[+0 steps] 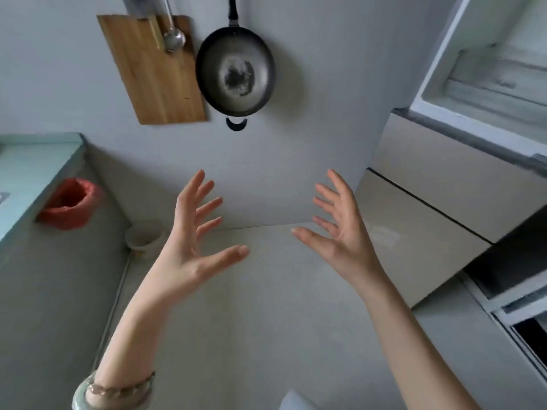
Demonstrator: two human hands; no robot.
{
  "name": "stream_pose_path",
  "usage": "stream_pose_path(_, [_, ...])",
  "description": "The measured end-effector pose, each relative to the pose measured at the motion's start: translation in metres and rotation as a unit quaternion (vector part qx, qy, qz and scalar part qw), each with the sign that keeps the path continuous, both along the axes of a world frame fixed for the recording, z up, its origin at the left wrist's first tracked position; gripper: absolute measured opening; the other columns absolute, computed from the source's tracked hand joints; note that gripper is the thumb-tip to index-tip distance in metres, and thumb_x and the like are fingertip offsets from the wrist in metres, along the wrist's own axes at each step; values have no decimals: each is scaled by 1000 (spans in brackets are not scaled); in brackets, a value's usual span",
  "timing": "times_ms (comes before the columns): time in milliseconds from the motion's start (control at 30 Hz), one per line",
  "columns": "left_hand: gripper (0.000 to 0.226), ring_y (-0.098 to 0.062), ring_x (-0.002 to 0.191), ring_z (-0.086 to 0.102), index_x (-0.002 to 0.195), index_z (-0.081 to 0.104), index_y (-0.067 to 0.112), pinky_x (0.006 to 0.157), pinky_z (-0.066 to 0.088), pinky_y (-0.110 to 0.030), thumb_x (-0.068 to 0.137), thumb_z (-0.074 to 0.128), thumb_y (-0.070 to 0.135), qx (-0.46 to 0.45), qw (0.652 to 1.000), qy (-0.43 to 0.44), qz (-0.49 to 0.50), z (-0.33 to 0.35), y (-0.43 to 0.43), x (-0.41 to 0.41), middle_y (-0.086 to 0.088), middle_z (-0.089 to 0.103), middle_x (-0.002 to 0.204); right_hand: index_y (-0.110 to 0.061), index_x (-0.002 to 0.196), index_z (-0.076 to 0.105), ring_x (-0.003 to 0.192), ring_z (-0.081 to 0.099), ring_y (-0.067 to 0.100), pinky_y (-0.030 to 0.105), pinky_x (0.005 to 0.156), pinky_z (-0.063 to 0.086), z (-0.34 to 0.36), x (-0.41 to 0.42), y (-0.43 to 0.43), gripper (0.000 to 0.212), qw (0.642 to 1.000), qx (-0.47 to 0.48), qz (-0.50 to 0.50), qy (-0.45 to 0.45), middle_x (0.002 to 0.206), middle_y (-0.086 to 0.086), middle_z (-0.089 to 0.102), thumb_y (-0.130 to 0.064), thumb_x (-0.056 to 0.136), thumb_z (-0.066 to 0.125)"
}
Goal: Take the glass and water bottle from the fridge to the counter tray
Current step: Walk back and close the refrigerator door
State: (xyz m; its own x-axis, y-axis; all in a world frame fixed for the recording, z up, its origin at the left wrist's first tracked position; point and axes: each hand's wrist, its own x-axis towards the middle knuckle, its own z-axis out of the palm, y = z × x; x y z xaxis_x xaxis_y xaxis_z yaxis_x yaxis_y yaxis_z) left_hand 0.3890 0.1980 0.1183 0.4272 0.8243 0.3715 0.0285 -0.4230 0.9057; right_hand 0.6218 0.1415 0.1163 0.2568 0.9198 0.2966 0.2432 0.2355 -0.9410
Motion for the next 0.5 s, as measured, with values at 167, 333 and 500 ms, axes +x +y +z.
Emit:
stream_pose_path(167, [111,-6,138,40,150,14,46,108,39,-38,63,81,60,-3,994,-3,-106,-5,38,63,15,27,156,-62,132,29,127,46,-1,27,102,42,-6,45,-7,89,994,1,-110,-6,140,-16,44,-28,66,80])
stream_pose_path(333, [108,-4,138,41,149,14,47,108,40,-36,64,82,47,-3,982,-1,-189,-9,73,129,19,27,154,-46,142,27,127,45,-2,27,103,42,-10,91,-4,93,984,2,-180,-5,143,-13,44,-26,69,81])
stream_pose_path(500, [107,-3,138,40,149,13,44,108,40,-34,66,80,41,4,969,8,-248,-6,111,197,20,25,154,-42,144,26,128,45,0,36,107,41,-7,140,11,93,971,12,-239,-8,145,-6,43,-20,72,81])
